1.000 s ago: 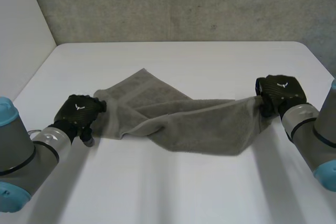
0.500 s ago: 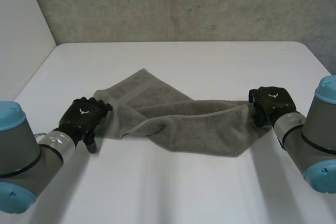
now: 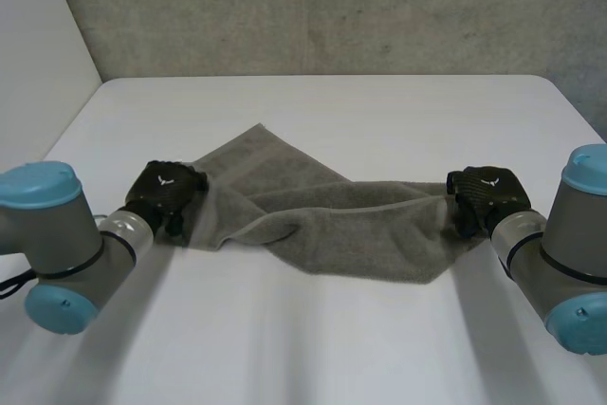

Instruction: Fold the towel.

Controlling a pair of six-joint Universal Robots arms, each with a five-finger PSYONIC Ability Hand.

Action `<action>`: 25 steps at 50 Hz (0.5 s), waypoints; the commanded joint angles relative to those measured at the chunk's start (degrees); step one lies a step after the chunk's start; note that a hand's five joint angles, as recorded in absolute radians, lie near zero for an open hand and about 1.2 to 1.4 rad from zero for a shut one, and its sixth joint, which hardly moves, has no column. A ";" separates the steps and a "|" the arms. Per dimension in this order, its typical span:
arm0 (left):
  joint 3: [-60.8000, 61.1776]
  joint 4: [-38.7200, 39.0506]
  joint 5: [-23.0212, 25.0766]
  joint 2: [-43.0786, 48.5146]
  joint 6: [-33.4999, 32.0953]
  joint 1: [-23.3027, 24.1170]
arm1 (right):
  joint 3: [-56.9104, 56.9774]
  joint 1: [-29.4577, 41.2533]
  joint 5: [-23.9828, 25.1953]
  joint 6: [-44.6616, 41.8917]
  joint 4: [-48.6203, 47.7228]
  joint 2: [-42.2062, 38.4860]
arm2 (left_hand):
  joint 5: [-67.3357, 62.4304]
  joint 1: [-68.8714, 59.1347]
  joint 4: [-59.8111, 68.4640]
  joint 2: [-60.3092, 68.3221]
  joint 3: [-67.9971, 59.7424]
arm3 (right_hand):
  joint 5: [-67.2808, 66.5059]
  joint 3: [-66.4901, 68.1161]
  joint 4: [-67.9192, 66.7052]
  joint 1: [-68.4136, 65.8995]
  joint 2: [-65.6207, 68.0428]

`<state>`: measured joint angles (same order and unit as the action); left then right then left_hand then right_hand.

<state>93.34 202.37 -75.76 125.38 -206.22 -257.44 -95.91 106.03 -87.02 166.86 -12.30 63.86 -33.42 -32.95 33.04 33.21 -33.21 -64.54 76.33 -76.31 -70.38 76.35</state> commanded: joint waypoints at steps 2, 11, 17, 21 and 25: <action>-2.99 -0.48 0.00 2.14 -0.15 0.36 | 0.11 -0.04 0.01 -0.04 0.08 -0.49 | 12.35 1.88 -1.97 -2.13 2.13 | -5.46 3.67 -3.69 -9.62 3.65; -2.55 -0.92 0.18 1.88 -0.15 1.07 | 0.37 -0.04 0.01 -1.01 0.08 -1.45 | 13.53 3.06 -3.15 -3.31 3.31 | -5.46 3.67 -3.69 -9.62 3.65; -1.41 -4.43 0.35 -1.10 -0.24 1.15 | 0.63 -0.04 0.01 -1.98 0.08 -1.89 | 14.87 4.40 -4.49 -4.66 4.66 | -5.46 3.67 -3.69 -9.62 3.65; -1.23 -5.32 0.44 -1.19 -0.24 1.15 | 0.63 0.05 0.01 -2.06 0.00 -1.89 | 14.71 4.23 -4.33 -4.49 4.49 | -5.46 3.67 -3.69 -9.62 3.65; -1.32 -5.05 0.44 -0.75 -0.33 1.07 | 0.55 0.14 0.01 -2.06 0.00 -1.89 | 14.03 3.56 -3.65 -3.82 3.82 | -5.46 3.67 -3.69 -9.62 3.65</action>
<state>92.03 197.51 -75.35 124.31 -206.47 -256.27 -95.28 106.04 -87.01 164.82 -12.24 61.93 -32.59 -33.52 33.73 33.26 -33.29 -64.54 76.34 -76.31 -70.39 76.35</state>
